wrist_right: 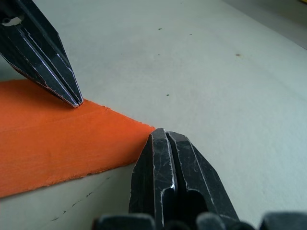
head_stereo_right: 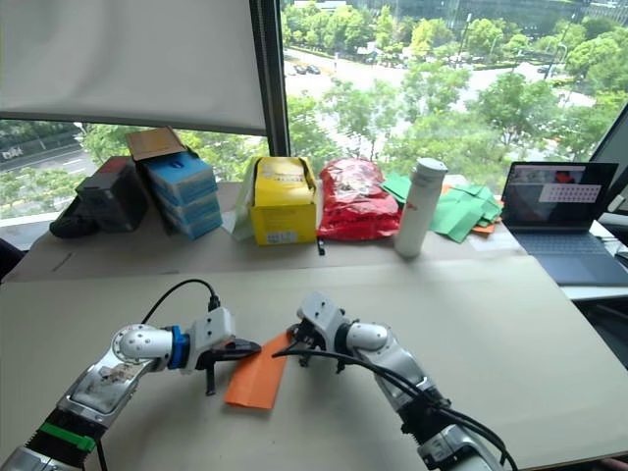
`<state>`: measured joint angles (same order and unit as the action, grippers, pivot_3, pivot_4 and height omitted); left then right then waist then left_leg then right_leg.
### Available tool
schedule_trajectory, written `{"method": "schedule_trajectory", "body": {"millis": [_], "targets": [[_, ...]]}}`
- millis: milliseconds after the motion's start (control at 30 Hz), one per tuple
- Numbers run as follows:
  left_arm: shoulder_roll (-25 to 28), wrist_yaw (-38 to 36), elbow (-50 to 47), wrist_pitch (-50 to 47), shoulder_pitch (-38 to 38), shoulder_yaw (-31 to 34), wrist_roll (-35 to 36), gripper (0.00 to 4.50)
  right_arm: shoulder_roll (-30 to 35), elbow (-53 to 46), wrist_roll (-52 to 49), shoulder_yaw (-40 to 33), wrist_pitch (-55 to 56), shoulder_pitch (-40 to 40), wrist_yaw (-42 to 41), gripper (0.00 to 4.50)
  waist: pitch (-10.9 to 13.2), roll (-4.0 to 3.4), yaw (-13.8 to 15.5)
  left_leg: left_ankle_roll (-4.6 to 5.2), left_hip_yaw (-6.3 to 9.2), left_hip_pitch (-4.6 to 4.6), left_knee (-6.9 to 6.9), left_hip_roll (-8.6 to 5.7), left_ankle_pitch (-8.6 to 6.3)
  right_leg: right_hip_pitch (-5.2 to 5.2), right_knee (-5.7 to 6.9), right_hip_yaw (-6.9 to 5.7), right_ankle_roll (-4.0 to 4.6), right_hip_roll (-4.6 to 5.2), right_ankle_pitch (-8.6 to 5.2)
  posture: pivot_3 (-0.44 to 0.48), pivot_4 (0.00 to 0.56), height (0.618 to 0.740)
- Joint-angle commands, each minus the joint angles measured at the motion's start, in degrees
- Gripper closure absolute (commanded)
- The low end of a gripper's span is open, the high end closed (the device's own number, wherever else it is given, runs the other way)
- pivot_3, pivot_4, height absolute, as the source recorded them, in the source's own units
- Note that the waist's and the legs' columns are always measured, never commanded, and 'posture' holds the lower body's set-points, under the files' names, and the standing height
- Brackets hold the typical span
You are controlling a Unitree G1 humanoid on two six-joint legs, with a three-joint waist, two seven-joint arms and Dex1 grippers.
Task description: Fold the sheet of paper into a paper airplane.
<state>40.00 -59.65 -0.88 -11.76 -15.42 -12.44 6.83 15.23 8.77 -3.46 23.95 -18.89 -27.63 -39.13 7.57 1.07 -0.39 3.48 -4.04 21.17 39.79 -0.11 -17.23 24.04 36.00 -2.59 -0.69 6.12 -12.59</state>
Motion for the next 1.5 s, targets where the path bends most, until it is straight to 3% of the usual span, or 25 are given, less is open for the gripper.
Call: {"method": "schedule_trajectory", "body": {"millis": [33,367,700,1067,1500], "targets": [[0.5,-0.7,0.4,-1.9,1.7,-2.1,-1.8,4.47,1.6,-2.7,0.8,1.9,-2.2,4.1,-2.7,4.50,0.0,0.00,0.1,0.02,0.01,0.01,-0.01,0.00,-0.01,0.00,-0.01,-0.01,0.00,0.02,0.00,0.000,0.150,0.740],[1.1,-0.7,-1.6,-3.2,3.1,-2.0,-1.6,4.47,4.7,-15.3,1.2,5.6,-8.1,11.4,-5.7,4.50,0.0,-0.03,-0.2,0.08,0.00,0.03,-0.10,0.01,-0.07,0.04,-0.13,-0.02,0.00,0.07,-0.02,0.000,0.150,0.740],[1.6,-1.2,-2.5,-3.7,3.6,-2.0,-1.4,4.47,1.9,-16.5,-1.8,-0.8,-5.8,6.5,-4.2,4.50,0.0,-0.10,-0.3,0.04,0.00,0.12,-0.12,0.02,-0.05,0.11,-0.14,-0.02,0.01,0.07,-0.02,0.000,0.150,0.740],[2.0,-1.2,-3.1,-4.0,4.2,-1.8,-1.4,4.47,0.8,-6.9,3.4,1.8,-2.9,5.3,-3.3,4.50,0.1,-0.14,-0.3,0.04,0.00,0.22,-0.11,0.01,-0.05,0.14,-0.14,-0.04,0.01,0.06,-0.02,0.000,0.150,0.740],[2.1,-0.9,-2.8,-3.7,4.3,-1.8,-1.8,4.47,4.2,-15.4,1.3,6.4,-6.9,9.4,-11.3,4.50,0.1,-0.14,-0.3,0.07,0.00,0.17,-0.11,0.02,-0.07,0.11,-0.15,-0.06,0.01,0.05,-0.03,0.000,0.150,0.740]]}}
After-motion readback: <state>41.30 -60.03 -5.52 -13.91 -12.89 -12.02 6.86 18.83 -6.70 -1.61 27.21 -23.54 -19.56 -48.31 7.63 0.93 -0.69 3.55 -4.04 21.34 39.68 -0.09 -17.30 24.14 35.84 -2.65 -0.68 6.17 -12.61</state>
